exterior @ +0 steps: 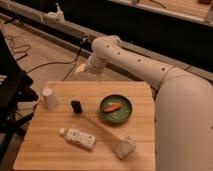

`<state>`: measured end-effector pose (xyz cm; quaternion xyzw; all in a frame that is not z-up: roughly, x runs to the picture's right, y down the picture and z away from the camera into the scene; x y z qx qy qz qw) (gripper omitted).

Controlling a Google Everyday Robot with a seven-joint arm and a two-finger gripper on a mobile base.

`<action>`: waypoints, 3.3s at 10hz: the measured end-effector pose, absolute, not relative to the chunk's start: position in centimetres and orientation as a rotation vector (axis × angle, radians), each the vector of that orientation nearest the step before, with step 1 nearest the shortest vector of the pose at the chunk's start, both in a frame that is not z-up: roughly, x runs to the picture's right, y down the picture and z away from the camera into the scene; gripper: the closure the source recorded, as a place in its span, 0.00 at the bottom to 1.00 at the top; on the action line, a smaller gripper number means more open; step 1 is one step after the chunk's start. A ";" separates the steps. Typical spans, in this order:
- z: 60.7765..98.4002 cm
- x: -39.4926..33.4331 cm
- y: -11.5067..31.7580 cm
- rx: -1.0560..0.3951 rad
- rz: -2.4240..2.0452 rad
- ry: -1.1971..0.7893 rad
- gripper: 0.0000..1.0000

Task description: Place the ceramic cup over the eraser

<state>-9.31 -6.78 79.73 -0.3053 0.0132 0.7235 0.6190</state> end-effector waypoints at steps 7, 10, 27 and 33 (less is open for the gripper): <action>79.0 -20.9 -5.7 -0.776 1.482 -0.059 0.20; 78.7 -21.8 -5.5 -0.790 1.464 -0.062 0.20; 87.7 -32.4 0.9 -0.972 1.334 0.008 0.20; 89.4 -36.5 4.4 -1.034 1.239 0.061 0.34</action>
